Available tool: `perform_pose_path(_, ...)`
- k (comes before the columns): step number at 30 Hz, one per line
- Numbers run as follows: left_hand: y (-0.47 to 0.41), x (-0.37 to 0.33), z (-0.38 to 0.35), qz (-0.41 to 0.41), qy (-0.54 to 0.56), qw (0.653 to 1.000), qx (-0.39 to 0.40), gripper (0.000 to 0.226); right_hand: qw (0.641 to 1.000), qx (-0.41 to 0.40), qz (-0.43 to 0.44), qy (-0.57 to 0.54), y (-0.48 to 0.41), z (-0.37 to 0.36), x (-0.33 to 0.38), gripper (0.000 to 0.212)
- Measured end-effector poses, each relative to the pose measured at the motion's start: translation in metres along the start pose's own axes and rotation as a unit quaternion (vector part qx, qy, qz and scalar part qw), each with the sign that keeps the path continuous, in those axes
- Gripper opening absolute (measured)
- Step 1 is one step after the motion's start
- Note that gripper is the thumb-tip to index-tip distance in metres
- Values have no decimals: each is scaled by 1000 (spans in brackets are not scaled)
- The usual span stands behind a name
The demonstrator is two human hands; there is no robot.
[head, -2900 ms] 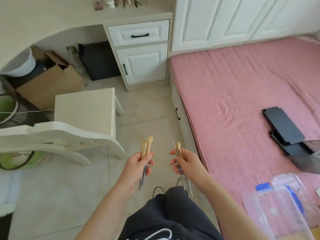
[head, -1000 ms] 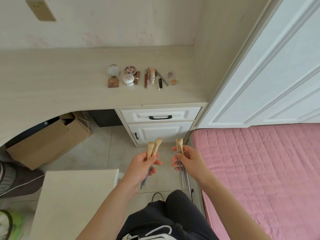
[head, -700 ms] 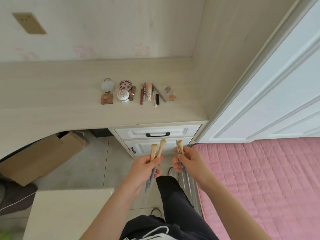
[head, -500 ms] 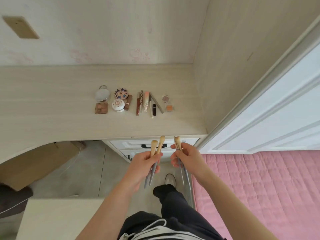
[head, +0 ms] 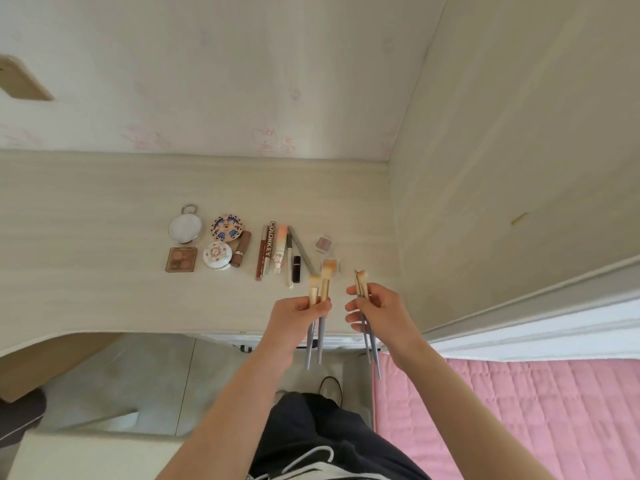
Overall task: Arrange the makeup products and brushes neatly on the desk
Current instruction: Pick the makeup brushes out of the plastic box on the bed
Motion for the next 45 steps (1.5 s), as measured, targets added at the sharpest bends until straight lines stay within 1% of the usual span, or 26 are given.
perform_pose_path(4,-26,-19,0,4,1,1000,22,8,999,-20,-9,-26,-23,5,12,22)
perform_pose_path(8,-50,-37,0,12,-23,998,50,11,998,-41,-14,-46,-45,7,22,22)
perform_pose_path(15,-89,-54,-9,33,-78,993,87,15,994,-96,-55,-22,-86,12,31,20)
perform_pose_path(19,-109,-60,-21,51,-99,990,91,16,989,-124,-76,-25,-105,22,34,21)
perform_pose_path(23,-132,-66,-34,71,-111,988,77,17,983,-148,-105,-35,-123,32,33,19)
perform_pose_path(26,-146,-67,-40,78,-147,984,61,16,979,-159,-120,-35,-134,39,28,17)
perform_pose_path(28,-154,-67,-45,76,-172,981,54,22,978,-160,-130,-18,-141,42,23,17)
perform_pose_path(30,-158,-67,-49,73,-216,972,47,31,977,-157,-142,14,-146,44,18,18)
perform_pose_path(31,-160,-67,-52,71,-238,968,47,32,977,-155,-146,32,-148,45,16,18)
perform_pose_path(35,-165,-67,-61,65,-292,953,54,21,973,-152,-152,78,-156,49,9,19)
perform_pose_path(41,-174,-60,-70,63,-309,947,64,23,962,-181,-100,176,-167,53,10,15)
perform_pose_path(45,-178,-61,-73,46,-333,941,45,32,961,-183,-91,187,-172,54,9,19)
Point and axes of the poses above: each hand's wrist, its own y-axis away from the middle knuckle, its own z-axis out of the back of the hand, x = y × z, the point moved 3 cm from there along -y, towards the middle knuckle, and after that the axes turned 7 degrees about x, right-handed, at the moved point
